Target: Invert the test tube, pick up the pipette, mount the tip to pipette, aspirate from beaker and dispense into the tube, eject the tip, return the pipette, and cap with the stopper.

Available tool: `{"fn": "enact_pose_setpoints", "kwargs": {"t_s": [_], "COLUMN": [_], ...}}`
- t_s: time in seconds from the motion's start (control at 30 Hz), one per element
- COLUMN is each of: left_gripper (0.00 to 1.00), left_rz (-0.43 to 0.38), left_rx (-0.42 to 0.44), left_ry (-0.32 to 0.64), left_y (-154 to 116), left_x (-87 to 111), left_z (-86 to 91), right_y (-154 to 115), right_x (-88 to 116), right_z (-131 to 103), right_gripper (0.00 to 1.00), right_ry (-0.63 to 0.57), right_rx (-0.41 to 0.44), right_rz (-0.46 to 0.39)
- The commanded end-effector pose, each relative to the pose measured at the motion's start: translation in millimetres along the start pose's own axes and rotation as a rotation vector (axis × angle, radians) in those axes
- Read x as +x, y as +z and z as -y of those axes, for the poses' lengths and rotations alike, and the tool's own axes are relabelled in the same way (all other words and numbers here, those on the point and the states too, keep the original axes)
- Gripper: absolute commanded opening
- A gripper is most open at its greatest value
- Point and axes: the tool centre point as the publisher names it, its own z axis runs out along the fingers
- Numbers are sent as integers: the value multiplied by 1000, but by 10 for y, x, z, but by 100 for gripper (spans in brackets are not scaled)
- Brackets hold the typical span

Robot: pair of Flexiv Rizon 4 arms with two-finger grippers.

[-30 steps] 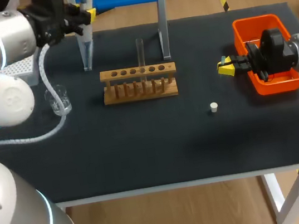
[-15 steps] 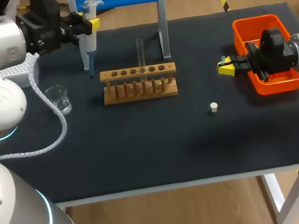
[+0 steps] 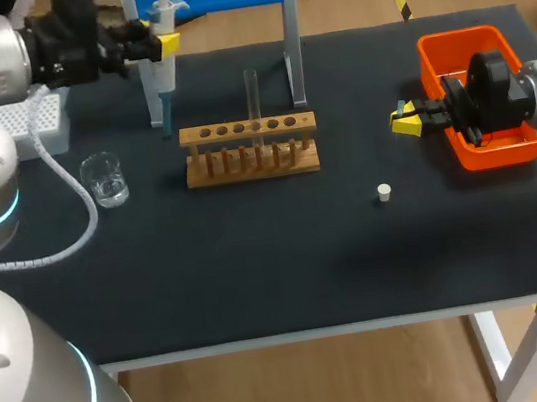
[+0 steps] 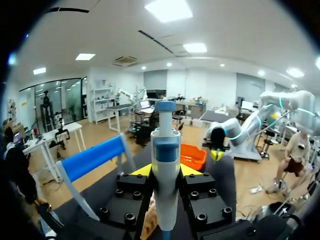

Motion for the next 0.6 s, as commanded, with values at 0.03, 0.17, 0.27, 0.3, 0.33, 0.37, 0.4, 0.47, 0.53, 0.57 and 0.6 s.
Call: {"fn": "enact_pose_setpoints", "kwargs": {"t_s": [0.03,0.17,0.27,0.3,0.33,0.37,0.4,0.47,0.53,0.57,0.6], "left_gripper": [0,0,0,0,0,0,0,0,0,0,0], "left_rz": [-232,-293,-332,-339,-341,-348,-350,-350,-340,-328,-318], "left_rx": [34,54,55,60,79,86,85,107,125,151,154], "left_ry": [20,32,38,39,37,41,38,22,33,40,55], "left_y": [-53,3,62,72,76,80,83,85,85,79,72], "left_x": [169,332,418,437,463,486,505,537,583,605,627], "left_z": [98,178,215,221,225,231,235,239,277,295,317], "right_y": [-10,-10,-10,-10,-10,-10,-10,-10,-10,-10,-10], "right_x": [0,0,0,0,0,0,0,0,0,0,0], "right_z": [2,2,2,2,2,2,2,2,2,2,2], "right_gripper": [0,0,0,0,0,0,0,0,0,0,0], "right_ry": [0,0,0,0,0,0,0,0,0,0,0], "right_rx": [0,0,0,0,0,0,0,0,0,0,0], "right_rz": [-2,-2,-2,-2,-2,-2,-2,-2,-2,-2,-2]}}
